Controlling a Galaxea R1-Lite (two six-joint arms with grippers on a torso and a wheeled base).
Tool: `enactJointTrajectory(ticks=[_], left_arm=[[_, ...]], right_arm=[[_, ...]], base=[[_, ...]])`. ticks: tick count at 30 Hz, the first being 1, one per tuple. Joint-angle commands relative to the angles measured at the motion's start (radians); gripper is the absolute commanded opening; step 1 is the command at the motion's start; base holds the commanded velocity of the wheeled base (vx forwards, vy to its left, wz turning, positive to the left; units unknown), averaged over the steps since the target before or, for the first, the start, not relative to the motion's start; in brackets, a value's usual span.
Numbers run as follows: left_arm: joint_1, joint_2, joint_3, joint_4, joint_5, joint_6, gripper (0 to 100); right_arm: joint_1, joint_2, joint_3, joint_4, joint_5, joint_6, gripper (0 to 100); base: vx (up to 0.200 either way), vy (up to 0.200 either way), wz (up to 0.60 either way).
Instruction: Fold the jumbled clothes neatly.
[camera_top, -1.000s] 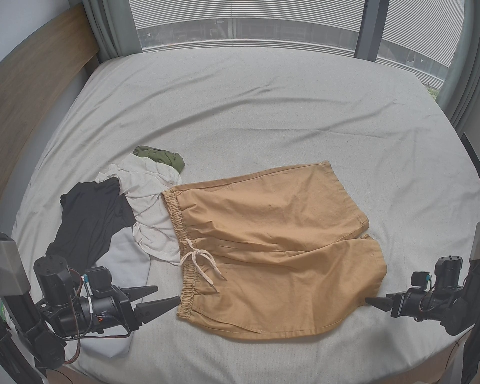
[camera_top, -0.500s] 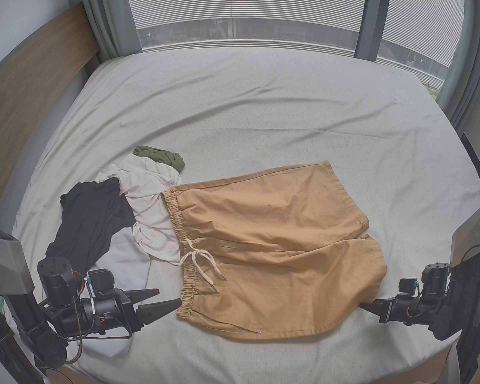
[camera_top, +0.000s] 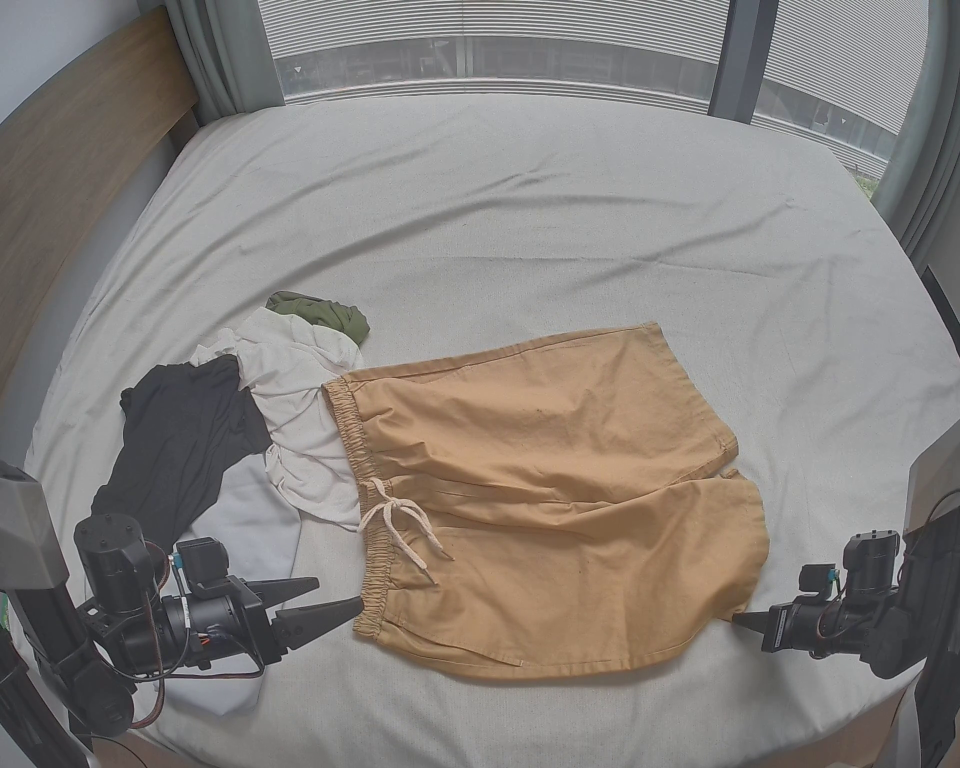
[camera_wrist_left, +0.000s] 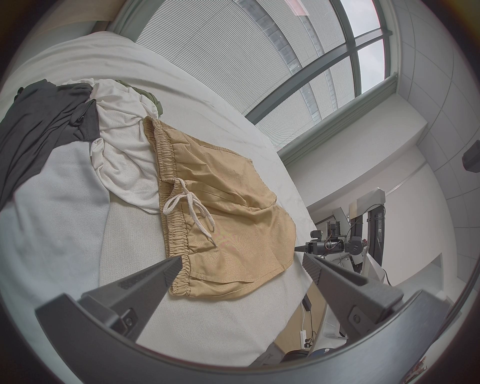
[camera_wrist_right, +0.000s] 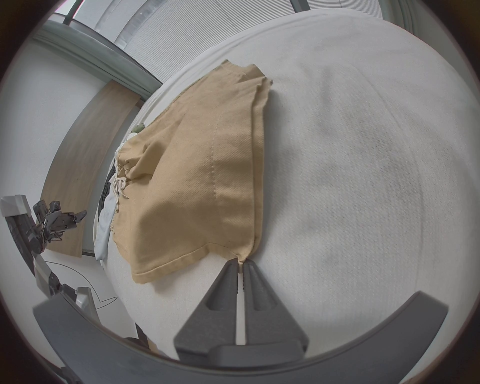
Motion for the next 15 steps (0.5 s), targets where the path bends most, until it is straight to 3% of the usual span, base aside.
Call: enactJointTrajectory(ticks=[1, 5, 15], left_arm=[[-0.001, -0.002, 0.007, 0.001, 0.000, -0.001, 100], [-0.001, 0.000, 0.008, 0.001, 0.000, -0.001, 100], [-0.002, 0.002, 0.008, 0.001, 0.001, -0.002, 100]], right_arm=[[-0.017, -0.167, 0.018, 0.154, 0.002, -0.007, 0], [-0.008, -0.259, 0.018, 0.271, 0.002, -0.010, 0], [-0.016, -0.245, 0.018, 0.289, 0.000, -0.015, 0]], base=[[0.000, 0.000, 0.00], [0.000, 0.000, 0.00], [0.000, 0.000, 0.00]])
